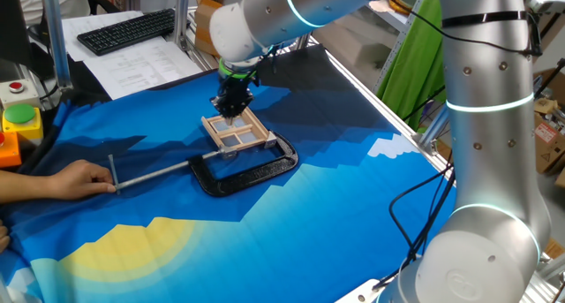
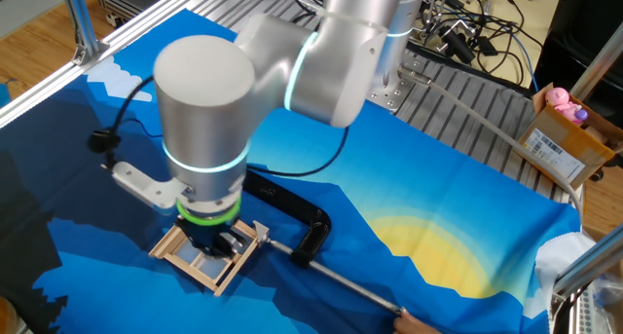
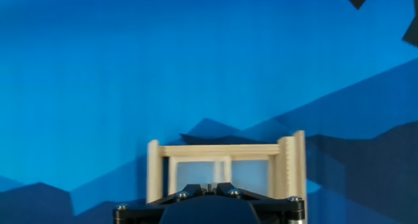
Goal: Close a sliding window
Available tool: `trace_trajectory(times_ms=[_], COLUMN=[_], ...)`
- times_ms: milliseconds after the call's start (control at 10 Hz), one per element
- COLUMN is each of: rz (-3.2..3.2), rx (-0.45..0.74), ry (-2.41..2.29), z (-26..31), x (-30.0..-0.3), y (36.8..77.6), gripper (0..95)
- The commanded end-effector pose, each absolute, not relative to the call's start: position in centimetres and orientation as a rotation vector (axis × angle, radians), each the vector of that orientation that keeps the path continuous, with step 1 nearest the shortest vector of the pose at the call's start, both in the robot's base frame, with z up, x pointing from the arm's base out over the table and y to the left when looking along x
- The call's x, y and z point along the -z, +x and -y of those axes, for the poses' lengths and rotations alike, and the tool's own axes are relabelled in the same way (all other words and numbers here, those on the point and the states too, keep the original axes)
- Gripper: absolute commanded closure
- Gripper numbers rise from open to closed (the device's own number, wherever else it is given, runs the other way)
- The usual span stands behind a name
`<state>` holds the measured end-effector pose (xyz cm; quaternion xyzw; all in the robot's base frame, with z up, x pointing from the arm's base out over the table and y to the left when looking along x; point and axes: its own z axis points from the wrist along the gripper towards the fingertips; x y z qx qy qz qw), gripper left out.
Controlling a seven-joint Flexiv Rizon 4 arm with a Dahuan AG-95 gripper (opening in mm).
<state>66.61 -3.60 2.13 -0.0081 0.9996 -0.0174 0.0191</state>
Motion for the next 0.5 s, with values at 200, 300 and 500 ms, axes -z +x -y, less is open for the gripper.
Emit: trace_trajectory(times_ms=[200, 300, 500], rz=[-3.102, -3.100, -3.100], rx=[0.055, 0.053, 0.052], ry=[-0.071, -0.081, -0.079], z=[5.2, 5.6, 5.9], x=[-2.0, -2.1, -2.1], y=[67.0, 67.3, 67.4], gripper=[95.0, 95.0, 95.0])
